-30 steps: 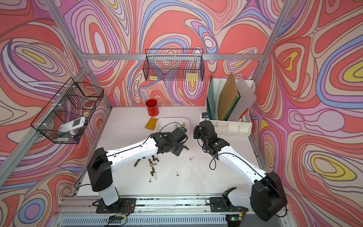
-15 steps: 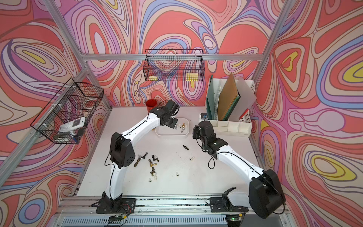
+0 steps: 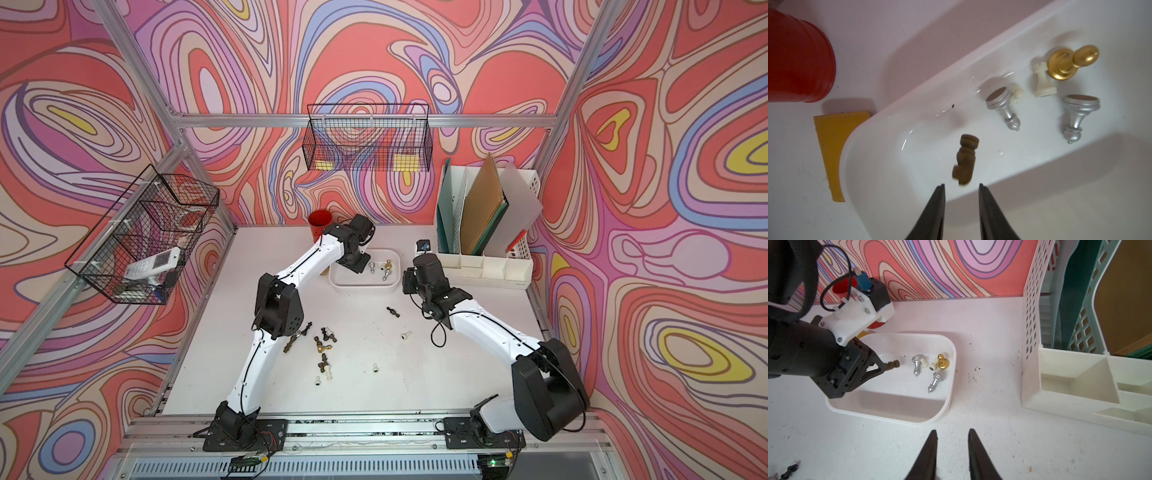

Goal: Put the chess pieces into the storage box
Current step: Place the chess piece in the storage box, then pick up the chess piece at the center of the board.

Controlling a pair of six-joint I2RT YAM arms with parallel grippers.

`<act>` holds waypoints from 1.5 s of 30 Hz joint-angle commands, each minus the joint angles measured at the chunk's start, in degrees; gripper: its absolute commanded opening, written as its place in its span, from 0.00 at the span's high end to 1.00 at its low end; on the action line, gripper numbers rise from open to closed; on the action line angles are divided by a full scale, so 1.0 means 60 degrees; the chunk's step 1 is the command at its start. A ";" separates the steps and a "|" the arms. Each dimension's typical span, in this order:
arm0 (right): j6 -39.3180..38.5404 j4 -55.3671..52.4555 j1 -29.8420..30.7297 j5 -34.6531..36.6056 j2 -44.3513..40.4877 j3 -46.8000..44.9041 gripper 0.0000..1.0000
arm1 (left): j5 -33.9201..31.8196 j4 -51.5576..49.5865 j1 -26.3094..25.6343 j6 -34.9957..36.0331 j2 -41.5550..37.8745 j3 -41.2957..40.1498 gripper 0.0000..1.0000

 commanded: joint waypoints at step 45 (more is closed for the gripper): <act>0.3739 -0.4715 0.1924 -0.0023 0.2531 0.0021 0.53 | 0.1692 0.3256 -0.0087 -0.1411 -0.9297 -0.8941 0.56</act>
